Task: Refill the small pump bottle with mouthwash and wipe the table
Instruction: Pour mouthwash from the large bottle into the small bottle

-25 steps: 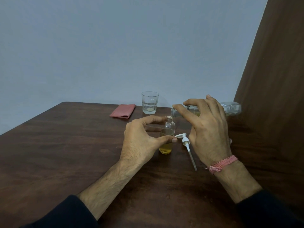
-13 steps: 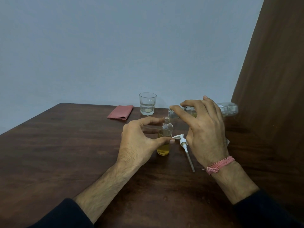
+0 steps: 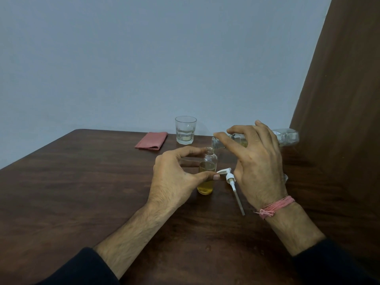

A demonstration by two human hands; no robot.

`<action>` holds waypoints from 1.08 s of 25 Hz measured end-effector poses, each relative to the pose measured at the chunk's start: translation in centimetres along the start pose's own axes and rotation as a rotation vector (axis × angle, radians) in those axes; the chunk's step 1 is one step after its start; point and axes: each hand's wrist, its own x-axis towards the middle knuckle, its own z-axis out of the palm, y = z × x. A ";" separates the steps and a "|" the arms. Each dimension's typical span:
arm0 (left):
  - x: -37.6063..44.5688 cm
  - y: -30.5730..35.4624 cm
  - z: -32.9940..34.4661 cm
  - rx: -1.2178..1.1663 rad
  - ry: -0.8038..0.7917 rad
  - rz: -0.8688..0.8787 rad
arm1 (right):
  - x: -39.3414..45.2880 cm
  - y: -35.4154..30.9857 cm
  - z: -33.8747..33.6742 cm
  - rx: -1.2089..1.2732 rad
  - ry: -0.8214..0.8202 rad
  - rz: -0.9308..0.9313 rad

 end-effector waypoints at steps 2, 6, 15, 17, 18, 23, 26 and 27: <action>0.0 0.0 0.0 0.003 0.004 0.006 | 0.0 0.0 -0.1 -0.001 0.003 0.000; -0.1 0.0 0.0 -0.006 0.009 0.006 | 0.0 -0.1 -0.1 0.004 0.002 -0.002; -0.1 0.2 -0.1 0.001 0.004 -0.020 | 0.0 0.0 0.1 -0.003 -0.001 -0.001; -0.1 0.2 -0.1 -0.001 0.004 -0.021 | 0.0 0.0 0.1 -0.004 -0.004 -0.003; -0.1 0.2 -0.1 0.003 0.002 -0.020 | 0.1 0.0 0.1 -0.003 -0.005 -0.003; 0.0 0.2 -0.1 0.017 -0.006 -0.013 | 0.0 0.0 0.0 -0.002 -0.012 -0.001; 0.0 0.2 -0.1 0.022 -0.010 -0.011 | 0.0 -0.1 0.0 -0.005 -0.010 0.000; 0.0 0.2 -0.1 0.022 -0.010 -0.009 | 0.1 -0.1 0.0 -0.006 -0.008 -0.002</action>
